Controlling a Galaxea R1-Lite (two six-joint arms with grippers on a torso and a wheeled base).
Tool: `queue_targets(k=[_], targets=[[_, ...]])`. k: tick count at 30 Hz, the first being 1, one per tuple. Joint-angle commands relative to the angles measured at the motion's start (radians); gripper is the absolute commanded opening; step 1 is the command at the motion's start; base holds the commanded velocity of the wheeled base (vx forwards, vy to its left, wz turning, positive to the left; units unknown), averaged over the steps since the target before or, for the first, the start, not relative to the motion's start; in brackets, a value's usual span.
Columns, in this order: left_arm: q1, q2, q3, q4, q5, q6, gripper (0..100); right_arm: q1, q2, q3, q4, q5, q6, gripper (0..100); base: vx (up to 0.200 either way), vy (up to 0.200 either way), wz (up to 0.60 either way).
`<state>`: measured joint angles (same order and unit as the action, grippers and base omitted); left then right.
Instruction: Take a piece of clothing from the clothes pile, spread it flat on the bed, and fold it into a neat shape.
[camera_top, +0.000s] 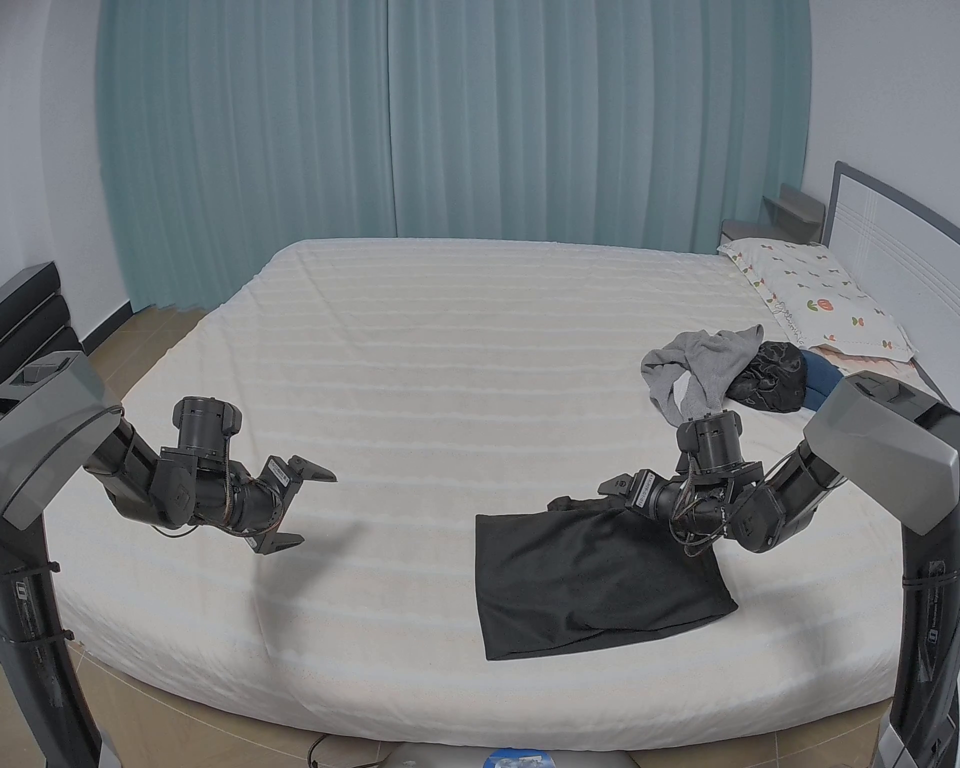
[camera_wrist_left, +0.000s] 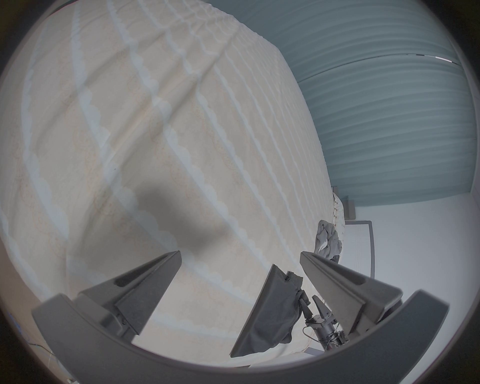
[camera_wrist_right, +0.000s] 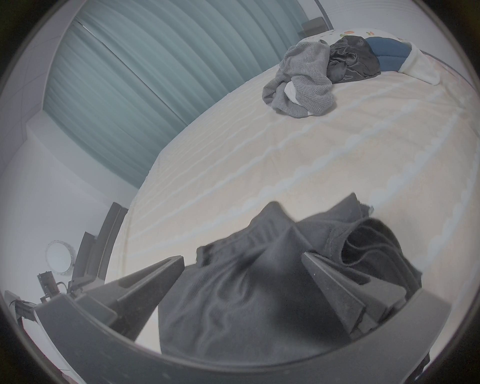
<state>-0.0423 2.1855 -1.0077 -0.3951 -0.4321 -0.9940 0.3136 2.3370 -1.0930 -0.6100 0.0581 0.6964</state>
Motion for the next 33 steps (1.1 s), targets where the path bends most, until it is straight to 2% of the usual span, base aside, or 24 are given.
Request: queue_targets(k=[1, 7, 15, 20, 23, 33], targets=[[-0.001, 0.000, 0.001, -0.001, 0.000, 0.000, 100, -0.007, 0.051, -0.044, 0.004, -0.017, -0.003, 100, 0.000, 0.000, 0.00], [-0.001, 0.000, 0.001, -0.001, 0.000, 0.000, 100, -0.064, 0.064, -0.064, 0.004, -0.047, -0.008, 100, 0.000, 0.000, 0.00], [-0.001, 0.000, 0.001, -0.001, 0.000, 0.000, 100, -0.162, 0.068, -0.065, -0.011, -0.035, 0.009, 100, 0.000, 0.000, 0.00], [-0.001, 0.000, 0.001, -0.001, 0.000, 0.000, 100, -0.180, 0.065, -0.041, -0.051, -0.007, 0.009, 100, 0.000, 0.000, 0.00], [-0.001, 0.000, 0.000, -0.001, 0.000, -0.002, 100, -0.186, 0.073, -0.008, -0.113, 0.043, 0.012, 100, 0.000, 0.000, 0.00], [-0.002, 0.000, 0.003, 0.001, 0.001, -0.002, 100, -0.186, 0.067, 0.013, -0.134, 0.052, 0.022, 100, 0.000, 0.000, 0.00]])
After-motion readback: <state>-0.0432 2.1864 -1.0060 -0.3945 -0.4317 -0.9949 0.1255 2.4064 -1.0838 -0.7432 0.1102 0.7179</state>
